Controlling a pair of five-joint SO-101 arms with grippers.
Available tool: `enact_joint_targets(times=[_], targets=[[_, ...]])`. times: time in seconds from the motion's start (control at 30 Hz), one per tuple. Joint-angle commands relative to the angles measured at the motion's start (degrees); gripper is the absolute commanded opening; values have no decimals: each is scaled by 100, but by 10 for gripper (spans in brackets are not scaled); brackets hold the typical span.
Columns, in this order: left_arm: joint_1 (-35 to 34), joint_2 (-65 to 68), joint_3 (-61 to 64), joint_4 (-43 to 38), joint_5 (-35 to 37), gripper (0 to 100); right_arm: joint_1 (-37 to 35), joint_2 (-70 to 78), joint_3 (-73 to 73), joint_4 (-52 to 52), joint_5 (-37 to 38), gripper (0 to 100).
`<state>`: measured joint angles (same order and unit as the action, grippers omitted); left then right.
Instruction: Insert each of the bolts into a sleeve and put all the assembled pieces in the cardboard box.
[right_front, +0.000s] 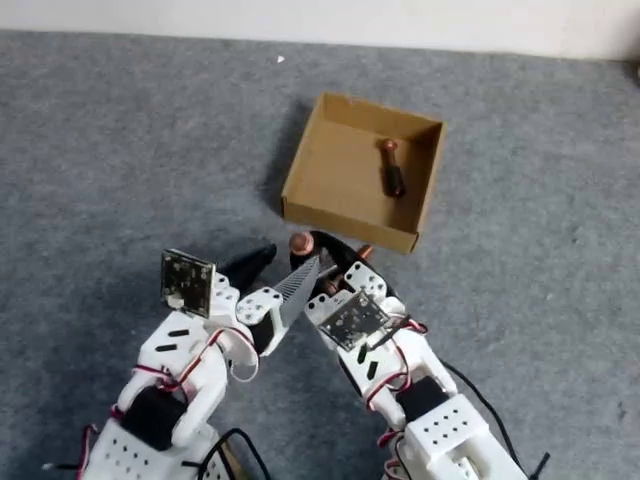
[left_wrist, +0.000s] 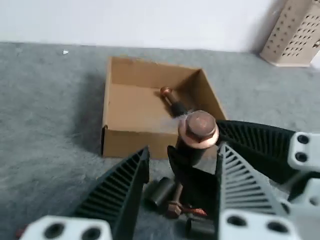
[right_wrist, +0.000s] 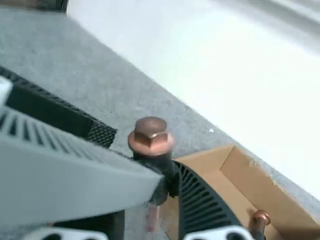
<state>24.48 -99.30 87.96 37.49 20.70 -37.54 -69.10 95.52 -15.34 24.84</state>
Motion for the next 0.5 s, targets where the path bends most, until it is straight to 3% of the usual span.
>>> enact_joint_targets(times=[0.0,0.17,0.23,0.47], targets=[[84,22,-567,580,62,236,-4,-101,611,-207,53,5],[75,22,-1059,1327,53,236,356,-101,611,-198,-26,5],[-4,22,-1226,1582,44,236,637,-92,611,-22,-475,5],[-1218,13,-1341,1723,-835,231,1684,-75,-136,2158,-1697,5]])
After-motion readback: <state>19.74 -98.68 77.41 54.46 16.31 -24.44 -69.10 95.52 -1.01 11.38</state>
